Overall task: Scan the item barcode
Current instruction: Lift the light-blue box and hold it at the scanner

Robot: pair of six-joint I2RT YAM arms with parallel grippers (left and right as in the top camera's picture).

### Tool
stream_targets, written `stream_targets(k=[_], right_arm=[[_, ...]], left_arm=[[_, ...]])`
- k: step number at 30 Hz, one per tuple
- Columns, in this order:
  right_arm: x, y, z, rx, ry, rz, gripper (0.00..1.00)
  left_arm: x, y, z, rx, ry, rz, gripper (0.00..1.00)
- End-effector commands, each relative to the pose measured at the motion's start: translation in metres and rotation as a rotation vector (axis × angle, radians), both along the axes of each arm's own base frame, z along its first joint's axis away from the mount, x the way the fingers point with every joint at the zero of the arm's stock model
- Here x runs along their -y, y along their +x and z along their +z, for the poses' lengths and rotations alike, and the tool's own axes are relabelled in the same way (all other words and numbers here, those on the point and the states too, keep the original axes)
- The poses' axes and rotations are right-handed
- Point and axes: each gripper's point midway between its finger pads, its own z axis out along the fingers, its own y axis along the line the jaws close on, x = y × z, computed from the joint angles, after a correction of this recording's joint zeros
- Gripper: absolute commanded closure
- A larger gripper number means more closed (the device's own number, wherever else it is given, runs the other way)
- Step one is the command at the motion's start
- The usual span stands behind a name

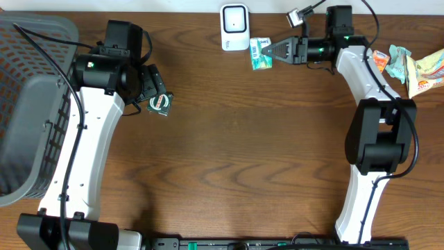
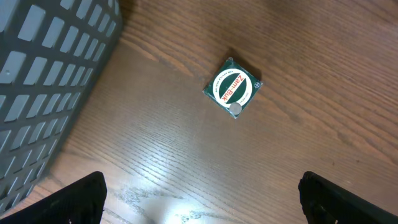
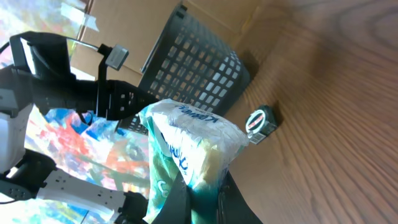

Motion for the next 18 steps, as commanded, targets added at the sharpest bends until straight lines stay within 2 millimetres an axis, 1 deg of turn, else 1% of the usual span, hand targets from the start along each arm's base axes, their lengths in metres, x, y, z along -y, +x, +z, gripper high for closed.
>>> stream_targets(k=[1, 4, 9, 12, 14, 16, 18], right_arm=[[-0.013, -0.010, 0.012, 0.048, 0.031, 0.049, 0.99], [-0.019, -0.012, 0.013, 0.055, 0.031, 0.062, 0.99], [-0.022, -0.013, 0.013, 0.063, 0.031, 0.068, 0.99], [-0.025, -0.009, 0.007, 0.064, -0.006, 0.047, 0.99], [-0.031, -0.003, -0.008, 0.044, -0.088, 0.004, 0.99], [-0.040, 0.006, -0.034, 0.011, -0.242, -0.071, 0.99], [-0.042, 0.016, -0.076, -0.008, -0.494, -0.181, 0.99]], left_arm=[[-0.002, 0.001, 0.002, 0.005, 0.004, 0.016, 0.02], [-0.002, 0.001, 0.002, 0.005, 0.004, 0.016, 0.02], [-0.002, 0.001, 0.002, 0.005, 0.004, 0.016, 0.02], [-0.002, 0.001, 0.002, 0.005, 0.004, 0.016, 0.02], [-0.002, 0.001, 0.002, 0.005, 0.004, 0.016, 0.02], [-0.002, 0.001, 0.002, 0.005, 0.004, 0.016, 0.02], [-0.002, 0.001, 0.002, 0.005, 0.004, 0.016, 0.02]])
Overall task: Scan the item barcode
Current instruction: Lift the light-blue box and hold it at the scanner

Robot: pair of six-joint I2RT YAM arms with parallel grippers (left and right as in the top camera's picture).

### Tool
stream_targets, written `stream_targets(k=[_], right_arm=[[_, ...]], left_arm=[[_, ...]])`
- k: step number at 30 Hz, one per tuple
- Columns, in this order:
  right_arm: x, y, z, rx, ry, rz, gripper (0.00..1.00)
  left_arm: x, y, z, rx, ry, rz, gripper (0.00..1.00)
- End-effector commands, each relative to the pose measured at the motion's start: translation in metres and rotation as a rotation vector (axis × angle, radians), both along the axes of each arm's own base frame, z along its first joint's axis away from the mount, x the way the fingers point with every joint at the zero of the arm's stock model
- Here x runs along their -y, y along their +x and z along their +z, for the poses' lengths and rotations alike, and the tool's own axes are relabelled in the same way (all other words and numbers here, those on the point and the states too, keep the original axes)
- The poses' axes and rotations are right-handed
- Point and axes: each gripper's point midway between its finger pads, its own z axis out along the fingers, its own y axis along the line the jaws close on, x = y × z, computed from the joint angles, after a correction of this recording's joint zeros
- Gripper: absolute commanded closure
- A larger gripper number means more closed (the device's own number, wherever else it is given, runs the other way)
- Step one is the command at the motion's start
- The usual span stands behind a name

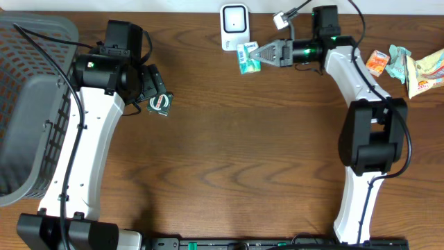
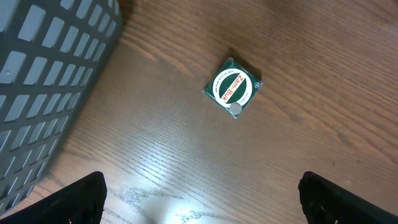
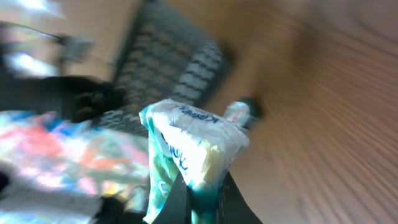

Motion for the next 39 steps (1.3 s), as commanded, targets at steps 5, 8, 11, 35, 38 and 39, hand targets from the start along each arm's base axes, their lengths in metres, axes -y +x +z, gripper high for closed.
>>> stream_targets(k=[5, 8, 11, 35, 38, 39], right_arm=[[0.049, 0.051, -0.104, 0.231, -1.118, -0.487, 0.99], [0.071, 0.076, -0.077, 0.510, -1.432, -0.595, 0.99], [0.061, 0.100, -0.039, 0.796, -1.569, -0.598, 0.99], [-0.011, 0.155, 0.004, 1.300, -1.258, -0.562, 0.99], [0.017, 0.158, 0.010, 1.247, -1.379, -0.656, 0.99], [0.025, 0.159, 0.011, 1.231, -1.406, -0.679, 0.99]], left_arm=[[-0.002, 0.001, 0.002, 0.005, 0.004, 0.016, 0.02], [-0.002, 0.001, 0.002, 0.005, 0.004, 0.016, 0.02], [-0.002, 0.001, 0.002, 0.005, 0.004, 0.016, 0.02], [-0.002, 0.001, 0.002, 0.005, 0.004, 0.016, 0.02], [-0.002, 0.001, 0.002, 0.005, 0.004, 0.016, 0.02], [-0.002, 0.001, 0.002, 0.005, 0.004, 0.016, 0.02]])
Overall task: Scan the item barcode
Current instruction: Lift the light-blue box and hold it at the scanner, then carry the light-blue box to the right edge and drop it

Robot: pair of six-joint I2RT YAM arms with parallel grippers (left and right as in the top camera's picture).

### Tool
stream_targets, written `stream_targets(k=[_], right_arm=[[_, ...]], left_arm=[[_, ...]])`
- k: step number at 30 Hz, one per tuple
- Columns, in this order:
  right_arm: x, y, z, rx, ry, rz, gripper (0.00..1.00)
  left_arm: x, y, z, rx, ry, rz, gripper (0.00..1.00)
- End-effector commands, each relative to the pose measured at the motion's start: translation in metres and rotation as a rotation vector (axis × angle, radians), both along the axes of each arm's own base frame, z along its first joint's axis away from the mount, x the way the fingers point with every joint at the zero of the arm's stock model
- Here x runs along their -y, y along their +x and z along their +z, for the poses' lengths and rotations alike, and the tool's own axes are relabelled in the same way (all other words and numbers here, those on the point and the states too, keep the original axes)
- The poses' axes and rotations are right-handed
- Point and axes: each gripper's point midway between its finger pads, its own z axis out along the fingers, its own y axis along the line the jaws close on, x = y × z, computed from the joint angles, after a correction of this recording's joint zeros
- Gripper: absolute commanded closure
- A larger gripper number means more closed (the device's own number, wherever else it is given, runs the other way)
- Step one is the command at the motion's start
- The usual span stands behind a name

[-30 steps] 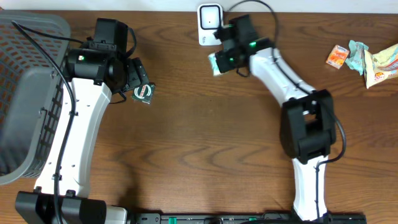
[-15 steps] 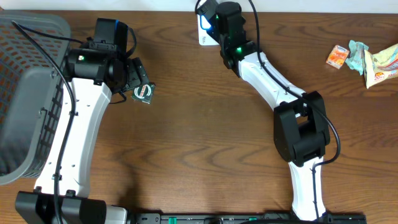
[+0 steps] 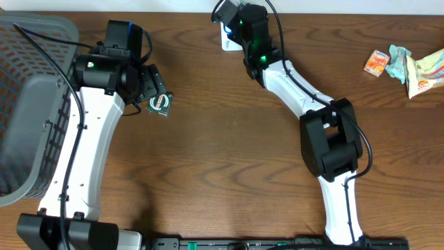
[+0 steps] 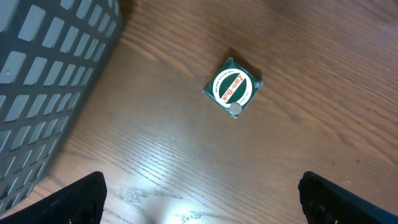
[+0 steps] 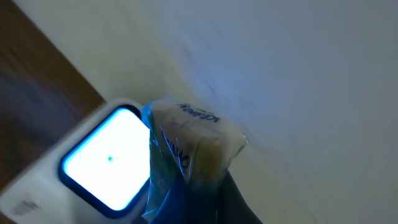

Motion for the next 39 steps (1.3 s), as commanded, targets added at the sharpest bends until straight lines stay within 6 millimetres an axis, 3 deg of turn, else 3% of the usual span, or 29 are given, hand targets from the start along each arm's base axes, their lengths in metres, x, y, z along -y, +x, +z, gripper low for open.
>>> stream_targets(k=[1, 2, 7, 8, 10, 13, 14, 15, 17, 19, 21, 23, 26, 30, 31, 32, 33, 34, 36, 37, 39], right_arm=[[0.055, 0.007, 0.007, 0.026, -0.046, -0.235, 0.99], [0.064, 0.007, 0.008, 0.025, -0.047, -0.264, 0.99], [0.155, 0.004, -0.017, -0.101, -0.101, -0.481, 0.99], [0.177, 0.000, -0.025, -0.138, -0.108, -0.528, 0.99], [0.242, -0.013, -0.047, -0.238, -0.082, -0.667, 0.99], [0.319, -0.036, -0.065, -0.319, -0.031, -0.849, 0.96], [0.342, -0.045, -0.070, -0.347, -0.019, -0.900, 0.87], [0.364, -0.056, -0.075, -0.373, -0.006, -0.952, 0.62], [0.392, -0.072, -0.083, -0.417, 0.002, -1.014, 0.38], [0.407, -0.081, -0.087, -0.432, 0.028, -1.060, 0.14], [0.410, -0.087, -0.088, -0.429, 0.081, -1.104, 0.01], [0.404, -0.087, -0.084, -0.417, 0.103, -1.108, 0.01], [0.379, -0.079, -0.070, -0.392, 0.140, -1.059, 0.01], [0.300, -0.062, -0.054, -0.453, 0.269, -0.800, 0.01], [0.250, -0.058, -0.047, -0.507, 0.354, -0.628, 0.01], [0.220, -0.057, -0.042, -0.537, 0.401, -0.527, 0.01], [0.167, -0.060, -0.032, -0.589, 0.488, -0.347, 0.01], [0.133, -0.063, -0.028, -0.623, 0.564, -0.246, 0.01], [0.085, -0.069, -0.020, -0.673, 0.689, -0.125, 0.01], [0.040, -0.076, -0.017, -0.731, 0.799, -0.043, 0.01], [0.007, -0.083, -0.020, -0.773, 0.863, -0.017, 0.01]], left_arm=[[-0.002, 0.001, 0.002, 0.005, 0.004, 0.016, 0.02], [-0.002, 0.001, 0.002, 0.005, 0.004, 0.016, 0.03], [-0.002, 0.001, 0.002, 0.005, 0.004, 0.016, 0.02], [-0.002, 0.001, 0.002, 0.005, 0.004, 0.016, 0.02], [-0.002, 0.001, 0.002, 0.005, 0.004, 0.016, 0.02], [-0.002, 0.001, 0.002, 0.005, 0.004, 0.016, 0.02], [-0.002, 0.001, 0.002, 0.005, 0.004, 0.016, 0.03], [-0.002, 0.001, 0.002, 0.005, 0.004, 0.016, 0.02], [-0.002, 0.001, 0.002, 0.005, 0.004, 0.016, 0.02], [-0.002, 0.001, 0.002, 0.005, 0.004, 0.016, 0.02], [-0.002, 0.001, 0.002, 0.005, 0.004, 0.016, 0.02], [-0.002, 0.001, 0.002, 0.005, 0.004, 0.016, 0.02], [-0.002, 0.001, 0.002, 0.005, 0.004, 0.016, 0.02], [-0.002, 0.001, 0.002, 0.005, 0.004, 0.016, 0.02], [-0.002, 0.001, 0.002, 0.005, 0.004, 0.016, 0.02], [-0.002, 0.001, 0.002, 0.005, 0.004, 0.016, 0.02], [-0.002, 0.001, 0.002, 0.005, 0.004, 0.016, 0.02], [-0.002, 0.001, 0.002, 0.005, 0.004, 0.016, 0.02], [-0.002, 0.001, 0.002, 0.005, 0.004, 0.016, 0.02], [-0.002, 0.001, 0.002, 0.005, 0.004, 0.016, 0.02], [-0.002, 0.001, 0.002, 0.005, 0.004, 0.016, 0.02]])
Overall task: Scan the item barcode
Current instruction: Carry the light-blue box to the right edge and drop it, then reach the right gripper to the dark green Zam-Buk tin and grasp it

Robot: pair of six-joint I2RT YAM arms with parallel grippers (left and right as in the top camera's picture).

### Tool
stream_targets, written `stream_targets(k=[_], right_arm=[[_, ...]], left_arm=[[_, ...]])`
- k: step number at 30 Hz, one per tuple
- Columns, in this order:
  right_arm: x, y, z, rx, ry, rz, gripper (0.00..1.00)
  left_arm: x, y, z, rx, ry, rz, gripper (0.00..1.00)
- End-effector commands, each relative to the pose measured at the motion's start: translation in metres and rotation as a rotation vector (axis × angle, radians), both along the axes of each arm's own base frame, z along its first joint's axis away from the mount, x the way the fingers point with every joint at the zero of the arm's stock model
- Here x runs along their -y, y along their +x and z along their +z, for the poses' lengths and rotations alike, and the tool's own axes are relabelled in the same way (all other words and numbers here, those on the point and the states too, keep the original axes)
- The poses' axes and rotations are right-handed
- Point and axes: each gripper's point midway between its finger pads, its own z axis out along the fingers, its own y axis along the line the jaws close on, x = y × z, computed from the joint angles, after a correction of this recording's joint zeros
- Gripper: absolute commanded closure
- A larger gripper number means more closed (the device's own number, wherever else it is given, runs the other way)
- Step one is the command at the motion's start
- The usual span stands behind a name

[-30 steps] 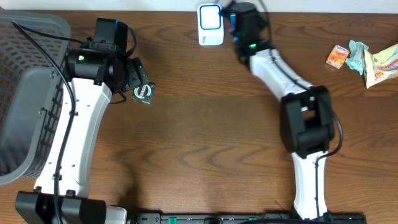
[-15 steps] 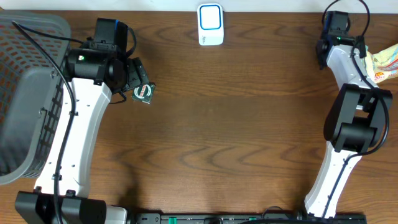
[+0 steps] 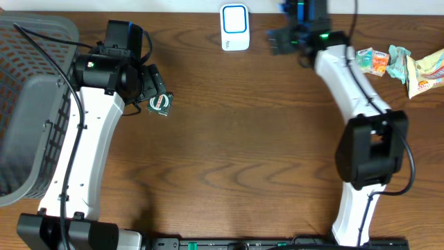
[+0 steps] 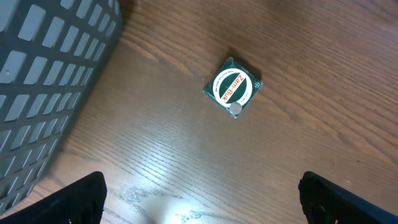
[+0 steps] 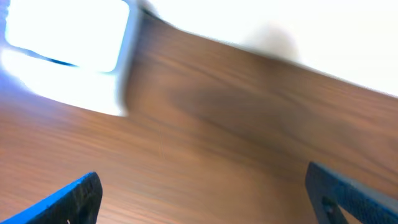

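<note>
The white scanner [image 3: 235, 26] stands at the table's far edge and shows blurred in the right wrist view [image 5: 62, 37]. My right gripper [image 3: 281, 42] hangs just right of it, open, with nothing between its fingers [image 5: 211, 205]. A green-white packet [image 3: 364, 55] lies far to the right, against an orange packet [image 3: 379, 62]. My left gripper [image 3: 149, 87] is open [image 4: 202, 202] above the table, near a green Zam-Buk box [image 3: 161, 104] that lies flat on the wood [image 4: 232, 89].
A grey mesh basket [image 3: 35, 104] fills the left edge of the table and shows in the left wrist view [image 4: 50, 74]. Snack wrappers [image 3: 423, 69] are piled at the far right.
My right gripper was shut on the tissue packet right at the scanner. Now it is open and empty to the scanner's right, and a green-white packet lies by the orange one. The left arm is unchanged.
My right gripper held the tissue packet to the right of the scanner, then closer to it, then right at its lit face. Now the gripper is open and empty. My left gripper stayed open beside the Zam-Buk box throughout.
</note>
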Motion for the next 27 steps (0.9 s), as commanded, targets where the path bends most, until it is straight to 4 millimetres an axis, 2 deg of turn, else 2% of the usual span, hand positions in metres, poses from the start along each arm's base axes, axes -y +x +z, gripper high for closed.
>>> stream_targets(k=[1, 8, 14, 17, 19, 25, 27], right_arm=[[-0.099, -0.031, -0.001, -0.136, 0.333, 0.135, 0.01], [-0.217, -0.066, -0.024, -0.126, 0.376, 0.281, 0.01], [-0.284, -0.091, -0.047, -0.070, 0.368, 0.371, 0.01], [-0.308, -0.111, -0.062, -0.055, 0.320, 0.461, 0.01], [-0.317, -0.121, -0.070, -0.039, 0.275, 0.520, 0.01], [-0.325, -0.133, -0.077, -0.032, 0.231, 0.581, 0.01], [-0.329, -0.142, -0.080, -0.026, 0.207, 0.657, 0.01]], left_arm=[[-0.002, 0.001, 0.002, 0.005, 0.004, 0.016, 0.02], [-0.002, 0.001, 0.002, 0.005, 0.004, 0.016, 0.02], [-0.002, 0.001, 0.002, 0.005, 0.004, 0.016, 0.02], [-0.002, 0.001, 0.002, 0.005, 0.004, 0.016, 0.02], [-0.002, 0.001, 0.002, 0.005, 0.004, 0.016, 0.02], [-0.002, 0.001, 0.002, 0.005, 0.004, 0.016, 0.02], [-0.002, 0.001, 0.002, 0.005, 0.004, 0.016, 0.02]])
